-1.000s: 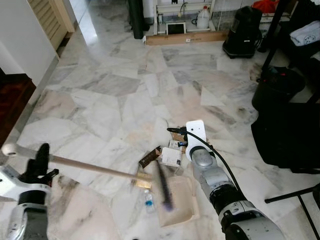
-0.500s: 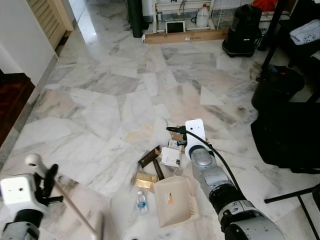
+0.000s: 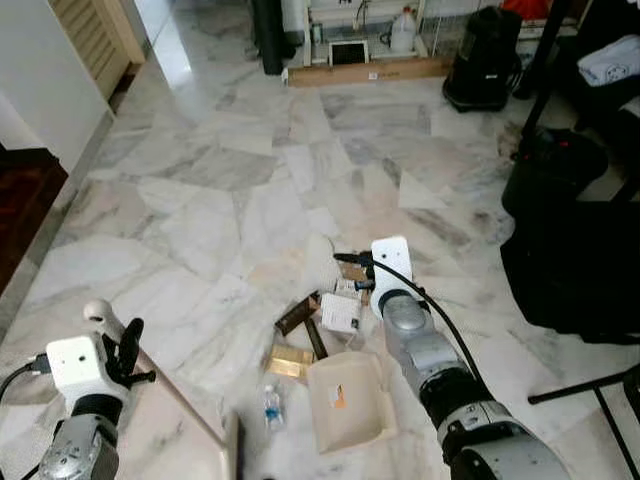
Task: Sweep floor
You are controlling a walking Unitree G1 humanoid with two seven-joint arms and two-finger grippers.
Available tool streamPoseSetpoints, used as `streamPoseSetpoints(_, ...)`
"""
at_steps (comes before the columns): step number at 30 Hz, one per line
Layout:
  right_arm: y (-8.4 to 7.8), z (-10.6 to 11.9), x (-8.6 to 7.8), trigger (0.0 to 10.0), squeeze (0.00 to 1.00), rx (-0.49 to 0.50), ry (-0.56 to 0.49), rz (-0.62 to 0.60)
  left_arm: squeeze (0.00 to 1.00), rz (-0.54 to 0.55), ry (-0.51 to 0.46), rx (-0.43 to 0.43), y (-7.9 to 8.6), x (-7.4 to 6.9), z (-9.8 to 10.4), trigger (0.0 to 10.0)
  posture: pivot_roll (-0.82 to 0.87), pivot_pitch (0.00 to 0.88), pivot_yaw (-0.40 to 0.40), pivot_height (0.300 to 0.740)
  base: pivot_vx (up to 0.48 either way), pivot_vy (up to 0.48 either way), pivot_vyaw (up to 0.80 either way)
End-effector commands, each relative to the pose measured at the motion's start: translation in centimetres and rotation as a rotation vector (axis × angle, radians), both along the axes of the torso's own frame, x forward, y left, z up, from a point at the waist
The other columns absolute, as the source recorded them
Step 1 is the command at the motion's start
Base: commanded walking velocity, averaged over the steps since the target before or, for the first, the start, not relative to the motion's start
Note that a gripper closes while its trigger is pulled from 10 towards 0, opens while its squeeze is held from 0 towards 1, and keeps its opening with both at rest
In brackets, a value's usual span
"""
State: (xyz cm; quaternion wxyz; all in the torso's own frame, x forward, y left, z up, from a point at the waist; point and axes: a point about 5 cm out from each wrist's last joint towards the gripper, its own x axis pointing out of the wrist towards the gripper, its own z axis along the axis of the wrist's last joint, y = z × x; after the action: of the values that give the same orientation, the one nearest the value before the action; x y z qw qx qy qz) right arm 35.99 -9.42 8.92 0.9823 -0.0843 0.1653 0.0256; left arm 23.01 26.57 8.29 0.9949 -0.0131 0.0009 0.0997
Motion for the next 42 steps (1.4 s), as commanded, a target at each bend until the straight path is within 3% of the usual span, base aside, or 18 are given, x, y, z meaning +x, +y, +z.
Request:
streamPoseSetpoints(1,0.2,-2.7,-1.5,10.0,0.00,0.033,0.128,0.010,0.00,0.019,0.019,0.015,0.9,-0.3,-0.4,10.0,-0.08,0.196,0.103,0.740,0.000,0.000,0.00)
streamPoseSetpoints(11,0.1,-2.5,-1.4,10.0,0.00,0.025,0.128,0.018,0.00,-0.074,0.079,-0.104,0.6,-0.2,-2.4,10.0,-0.09,0.201,0.094,0.740,0.000,0.000,0.00)
streamPoseSetpoints(16,0.1,-2.5,-1.4,10.0,0.00,0.025,0.128,0.025,0.00,-0.090,0.060,-0.177,0.5,-0.3,-2.6,10.0,-0.09,0.201,0.093,0.740,0.000,0.000,0.00)
streamPoseSetpoints(42,1.1,-2.7,-1.7,10.0,0.00,0.036,0.146,0.079,0.00,-0.232,-0.076,-0.429,0.5,0.4,-0.5,10.0,-0.08,0.196,0.091,0.740,0.000,0.000,0.00)
